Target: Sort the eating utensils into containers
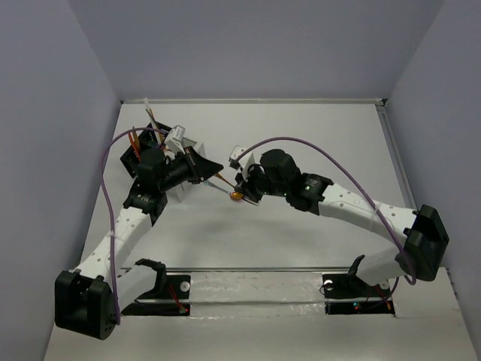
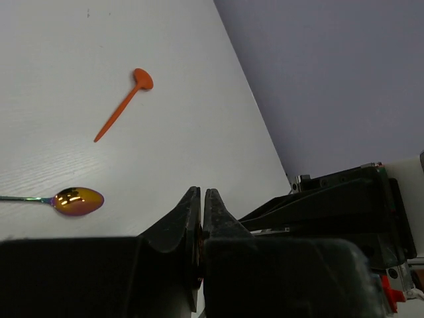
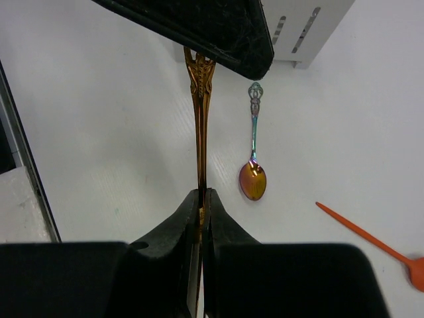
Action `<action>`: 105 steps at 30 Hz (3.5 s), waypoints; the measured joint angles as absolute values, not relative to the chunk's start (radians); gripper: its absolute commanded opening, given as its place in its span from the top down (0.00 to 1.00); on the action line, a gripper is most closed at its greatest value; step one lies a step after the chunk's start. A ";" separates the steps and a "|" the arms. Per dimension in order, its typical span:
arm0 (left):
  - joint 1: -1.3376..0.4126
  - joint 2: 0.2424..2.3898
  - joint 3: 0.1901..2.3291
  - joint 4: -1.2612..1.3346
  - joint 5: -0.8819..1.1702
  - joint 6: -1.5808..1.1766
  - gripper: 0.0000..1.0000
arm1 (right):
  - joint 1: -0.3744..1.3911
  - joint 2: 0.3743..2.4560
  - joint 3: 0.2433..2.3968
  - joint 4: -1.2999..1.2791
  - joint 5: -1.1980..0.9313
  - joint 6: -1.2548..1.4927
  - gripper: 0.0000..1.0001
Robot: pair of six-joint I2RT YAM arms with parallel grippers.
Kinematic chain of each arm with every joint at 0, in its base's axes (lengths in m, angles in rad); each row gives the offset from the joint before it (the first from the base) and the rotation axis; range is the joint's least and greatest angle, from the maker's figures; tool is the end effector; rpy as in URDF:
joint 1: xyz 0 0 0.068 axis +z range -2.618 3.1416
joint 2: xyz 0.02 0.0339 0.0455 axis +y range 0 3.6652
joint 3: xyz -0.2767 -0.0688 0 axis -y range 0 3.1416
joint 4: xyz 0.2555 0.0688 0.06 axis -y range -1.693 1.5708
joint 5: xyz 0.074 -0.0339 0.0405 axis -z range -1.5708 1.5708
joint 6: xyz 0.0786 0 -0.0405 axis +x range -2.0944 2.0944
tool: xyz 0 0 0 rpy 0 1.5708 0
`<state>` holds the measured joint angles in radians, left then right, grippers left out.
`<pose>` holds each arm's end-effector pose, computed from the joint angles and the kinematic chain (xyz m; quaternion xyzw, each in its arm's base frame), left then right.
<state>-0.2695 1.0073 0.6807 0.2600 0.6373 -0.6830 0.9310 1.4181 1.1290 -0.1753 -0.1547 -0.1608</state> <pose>0.2481 -0.1171 0.3131 0.0671 0.7227 -0.5008 0.4717 0.2145 0.3085 0.3037 -0.4751 0.7039 0.2577 0.4608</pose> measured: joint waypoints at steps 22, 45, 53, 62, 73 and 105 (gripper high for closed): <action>-0.260 0.776 0.464 0.574 0.416 -0.919 0.94 | 0.931 1.055 0.822 0.194 0.081 0.287 0.04; -0.260 0.662 0.353 0.752 0.392 -1.094 0.94 | 0.931 1.131 0.700 0.513 0.108 0.568 0.59; -0.251 0.640 0.331 0.736 0.387 -1.095 0.94 | 0.929 1.193 0.719 0.558 0.094 0.598 0.69; -0.253 0.586 0.324 0.716 0.369 -1.076 0.93 | 0.930 1.223 0.730 0.596 0.070 0.635 0.93; -0.255 0.528 0.427 0.427 0.309 -0.895 0.03 | 0.930 1.259 0.855 0.492 0.080 0.572 0.93; -0.254 0.307 0.711 -0.173 -0.162 -0.366 0.01 | 0.898 2.093 1.936 -0.226 0.311 -0.046 0.93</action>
